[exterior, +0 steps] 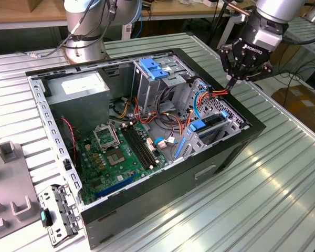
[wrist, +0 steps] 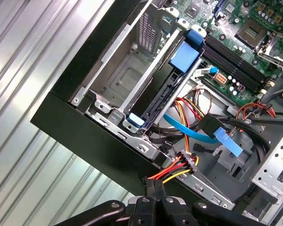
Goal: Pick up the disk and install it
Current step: 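Insert the first disk wire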
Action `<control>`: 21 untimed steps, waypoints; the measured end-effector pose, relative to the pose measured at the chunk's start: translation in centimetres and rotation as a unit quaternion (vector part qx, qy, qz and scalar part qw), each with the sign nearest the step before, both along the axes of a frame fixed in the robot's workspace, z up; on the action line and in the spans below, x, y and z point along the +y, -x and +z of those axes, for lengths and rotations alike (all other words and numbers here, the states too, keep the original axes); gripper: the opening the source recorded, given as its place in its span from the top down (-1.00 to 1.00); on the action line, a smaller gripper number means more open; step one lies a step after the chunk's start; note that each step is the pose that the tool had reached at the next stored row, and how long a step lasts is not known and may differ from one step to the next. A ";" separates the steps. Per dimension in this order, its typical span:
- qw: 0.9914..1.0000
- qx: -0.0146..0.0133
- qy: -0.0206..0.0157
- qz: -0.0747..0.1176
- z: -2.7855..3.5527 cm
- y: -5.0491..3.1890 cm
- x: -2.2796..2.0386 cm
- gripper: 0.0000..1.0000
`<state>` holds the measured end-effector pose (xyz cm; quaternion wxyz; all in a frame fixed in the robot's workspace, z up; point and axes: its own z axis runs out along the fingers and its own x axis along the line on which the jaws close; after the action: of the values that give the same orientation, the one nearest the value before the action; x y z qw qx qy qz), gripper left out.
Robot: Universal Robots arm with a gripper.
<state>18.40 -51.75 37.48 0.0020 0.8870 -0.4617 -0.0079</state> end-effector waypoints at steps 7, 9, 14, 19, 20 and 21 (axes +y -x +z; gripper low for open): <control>0.997 0.000 0.000 0.073 0.08 -0.01 0.00 0.79; 0.996 0.000 0.000 0.092 0.08 -0.01 0.00 0.79; 0.989 -0.001 0.000 0.151 0.07 -0.02 0.00 0.66; 0.984 -0.012 0.002 0.179 0.05 0.06 0.00 0.51; 0.983 -0.020 0.004 0.181 0.01 0.13 0.00 0.51; 0.983 -0.025 0.005 0.182 0.00 0.16 0.00 0.51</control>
<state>18.23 -51.75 37.48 -0.0042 0.9560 -0.2930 0.0171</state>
